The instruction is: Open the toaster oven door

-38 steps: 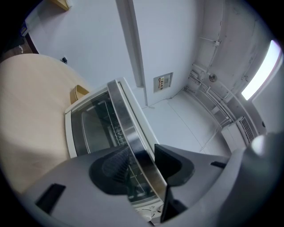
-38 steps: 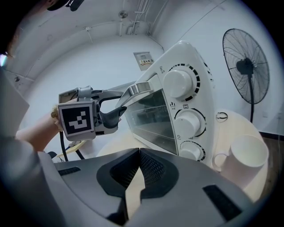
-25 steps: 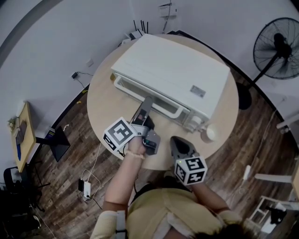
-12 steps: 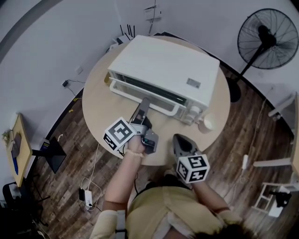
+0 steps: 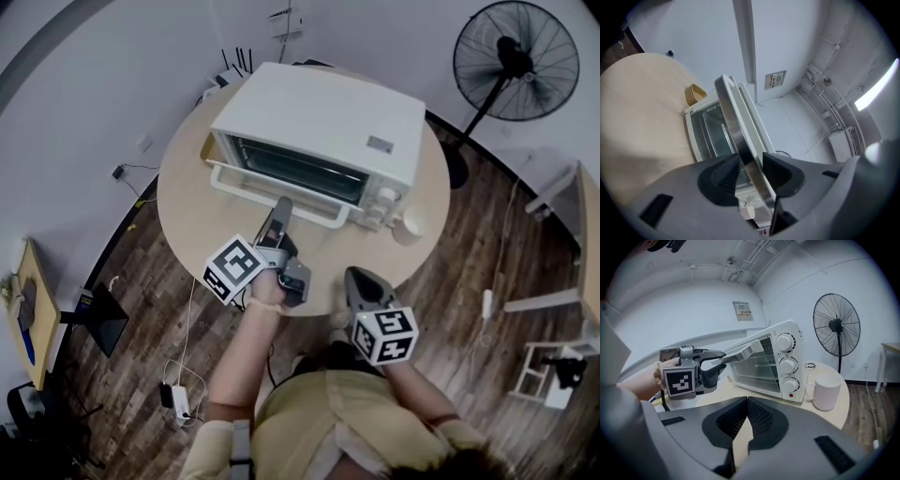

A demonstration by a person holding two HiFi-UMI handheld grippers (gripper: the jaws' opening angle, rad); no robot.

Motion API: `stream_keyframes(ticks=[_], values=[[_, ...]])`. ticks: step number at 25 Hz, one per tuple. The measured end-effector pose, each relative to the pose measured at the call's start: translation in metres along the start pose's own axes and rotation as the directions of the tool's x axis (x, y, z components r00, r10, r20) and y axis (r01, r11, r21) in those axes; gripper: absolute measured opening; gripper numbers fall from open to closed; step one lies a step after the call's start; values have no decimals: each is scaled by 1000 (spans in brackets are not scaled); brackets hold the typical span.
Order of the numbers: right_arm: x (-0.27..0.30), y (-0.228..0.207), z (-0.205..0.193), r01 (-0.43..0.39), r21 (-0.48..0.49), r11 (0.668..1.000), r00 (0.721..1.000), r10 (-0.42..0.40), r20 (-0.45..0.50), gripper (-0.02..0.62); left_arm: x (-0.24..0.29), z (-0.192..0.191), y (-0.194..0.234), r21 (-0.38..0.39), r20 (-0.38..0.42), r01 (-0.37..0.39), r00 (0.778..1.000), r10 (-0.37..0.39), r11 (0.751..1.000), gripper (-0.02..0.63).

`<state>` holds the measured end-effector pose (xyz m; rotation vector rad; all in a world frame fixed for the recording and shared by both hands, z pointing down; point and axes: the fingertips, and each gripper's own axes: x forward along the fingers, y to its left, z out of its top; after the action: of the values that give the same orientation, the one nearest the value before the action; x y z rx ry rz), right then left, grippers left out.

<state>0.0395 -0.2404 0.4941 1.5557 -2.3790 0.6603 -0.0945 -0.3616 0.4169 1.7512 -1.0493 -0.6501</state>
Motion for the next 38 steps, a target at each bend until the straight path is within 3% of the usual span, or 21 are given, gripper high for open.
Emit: stream_keyframes(ticks=[21,38], values=[[-30,14,-25,17,-9,1000,1000,-17,-10,3,-50,-23,37,3,-8,-90,996,90,996,144],[-37,14,-43,15,-4,1000,999,-15,-39,3,-87,-46,79,-20,-33,-203,979,202,979,114]])
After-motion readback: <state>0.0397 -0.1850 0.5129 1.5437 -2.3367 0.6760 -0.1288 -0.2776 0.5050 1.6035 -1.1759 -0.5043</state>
